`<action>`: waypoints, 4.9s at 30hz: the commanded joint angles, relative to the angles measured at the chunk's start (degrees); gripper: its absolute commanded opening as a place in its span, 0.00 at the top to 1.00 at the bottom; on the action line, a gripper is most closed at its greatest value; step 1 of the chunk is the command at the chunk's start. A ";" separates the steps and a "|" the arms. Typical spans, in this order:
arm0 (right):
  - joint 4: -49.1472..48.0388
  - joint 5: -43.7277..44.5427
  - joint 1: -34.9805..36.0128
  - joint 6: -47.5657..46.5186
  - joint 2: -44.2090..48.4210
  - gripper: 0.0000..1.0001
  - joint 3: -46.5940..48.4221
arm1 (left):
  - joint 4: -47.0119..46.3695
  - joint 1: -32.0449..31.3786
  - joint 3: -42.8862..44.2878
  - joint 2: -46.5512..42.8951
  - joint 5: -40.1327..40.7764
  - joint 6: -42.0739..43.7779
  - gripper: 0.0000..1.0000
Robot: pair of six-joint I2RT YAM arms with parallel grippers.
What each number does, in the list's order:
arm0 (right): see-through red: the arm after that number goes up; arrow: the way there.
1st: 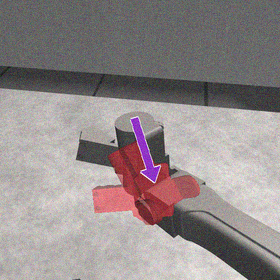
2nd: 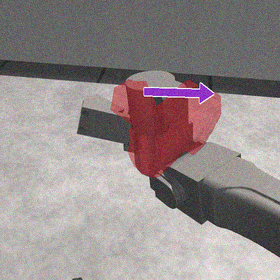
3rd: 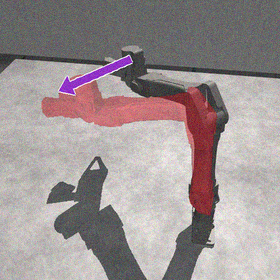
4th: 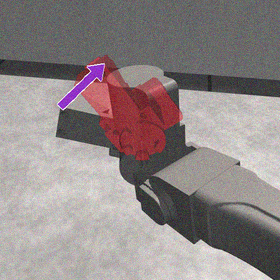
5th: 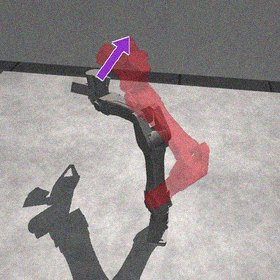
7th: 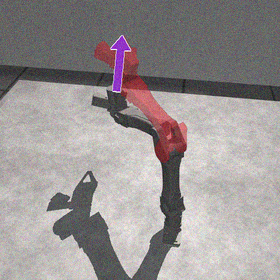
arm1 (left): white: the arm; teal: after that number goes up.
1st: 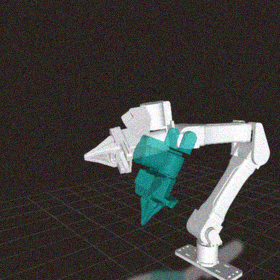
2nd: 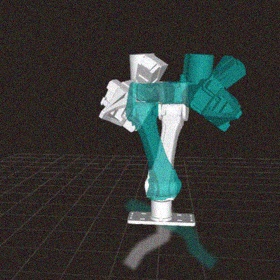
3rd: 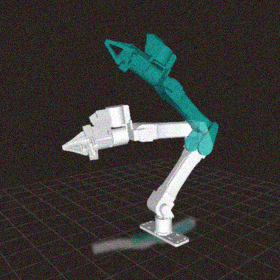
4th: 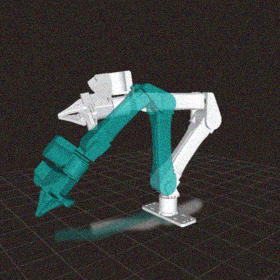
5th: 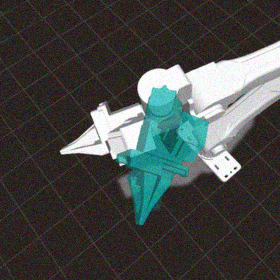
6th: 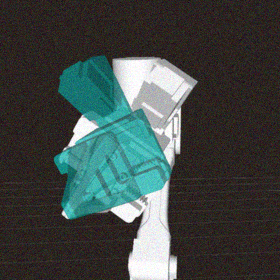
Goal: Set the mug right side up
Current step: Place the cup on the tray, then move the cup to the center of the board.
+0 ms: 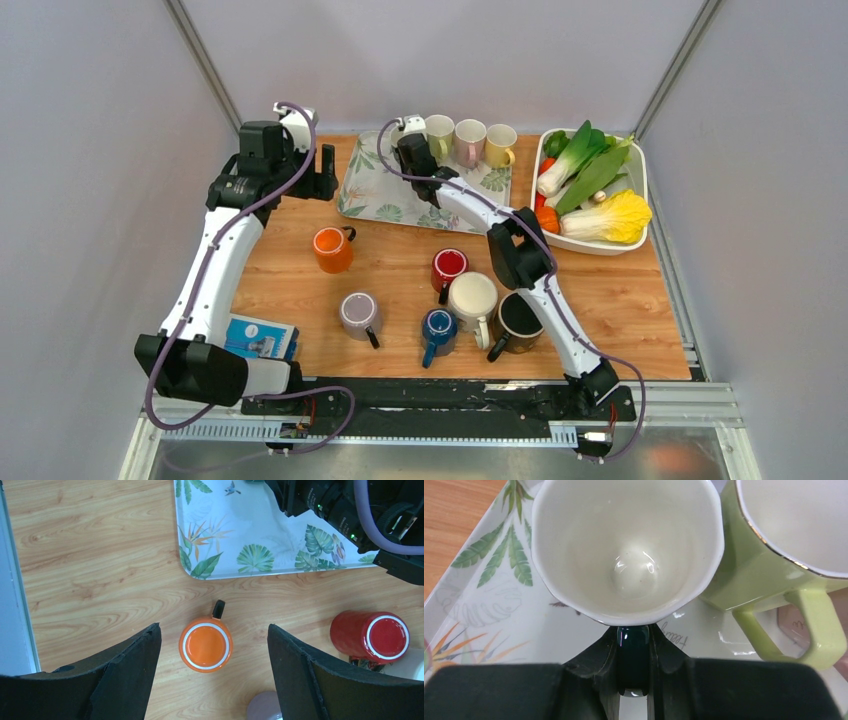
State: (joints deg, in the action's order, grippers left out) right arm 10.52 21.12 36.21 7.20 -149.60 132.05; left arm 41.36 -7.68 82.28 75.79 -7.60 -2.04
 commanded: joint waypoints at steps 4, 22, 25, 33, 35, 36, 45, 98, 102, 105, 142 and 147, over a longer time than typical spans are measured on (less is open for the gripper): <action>-12.11 5.36 -0.28 0.40 -1.05 0.88 6.04 | 0.72 0.35 -0.61 -2.28 -1.78 1.19 0.16; -13.01 7.89 -0.10 0.88 0.40 0.60 3.03 | 0.72 0.65 -0.68 -1.80 -3.77 0.74 0.17; -11.45 8.47 0.15 1.61 2.48 0.55 0.50 | 0.53 0.65 -1.11 -1.80 -4.10 0.56 0.17; -4.11 6.96 1.04 6.85 12.07 0.39 -8.27 | -1.13 0.66 -2.85 -1.35 -4.32 0.34 0.17; -2.87 5.76 1.27 7.71 14.04 0.37 -9.13 | -1.50 0.67 -2.82 -1.03 -4.69 0.15 0.17; -2.27 5.22 1.38 8.02 15.02 0.36 -9.73 | -1.57 0.70 -2.83 -0.87 -4.83 0.01 0.17; 1.54 -3.04 2.06 6.23 27.13 0.14 -23.72 | -1.99 0.66 -4.58 -0.62 -14.05 1.86 0.15; 8.79 -26.69 -8.94 -30.93 69.01 0.00 -71.06 | -32.80 -28.25 -35.34 0.47 -44.28 0.64 0.14; 7.78 -27.75 -8.94 -30.36 69.42 0.00 -72.77 | -34.25 -31.68 -36.41 3.23 -43.58 1.71 0.14; 7.63 -27.89 -8.96 -30.39 69.57 0.00 -73.88 | -33.20 -33.32 -36.20 5.46 -42.34 3.33 0.15; 9.82 -28.31 -8.72 -31.19 54.01 0.00 -54.38 | -2.03 -13.84 -19.37 17.35 -13.63 18.01 0.24; 9.83 -29.17 -7.38 -30.84 52.76 0.00 -52.37 | -5.42 -11.74 -15.54 18.58 -11.00 16.85 0.24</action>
State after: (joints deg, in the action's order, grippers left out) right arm 20.60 -6.70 27.64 -24.47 -96.07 76.82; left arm 35.20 -20.49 66.08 91.00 -33.21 12.53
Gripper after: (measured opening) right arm 0.998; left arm 0.766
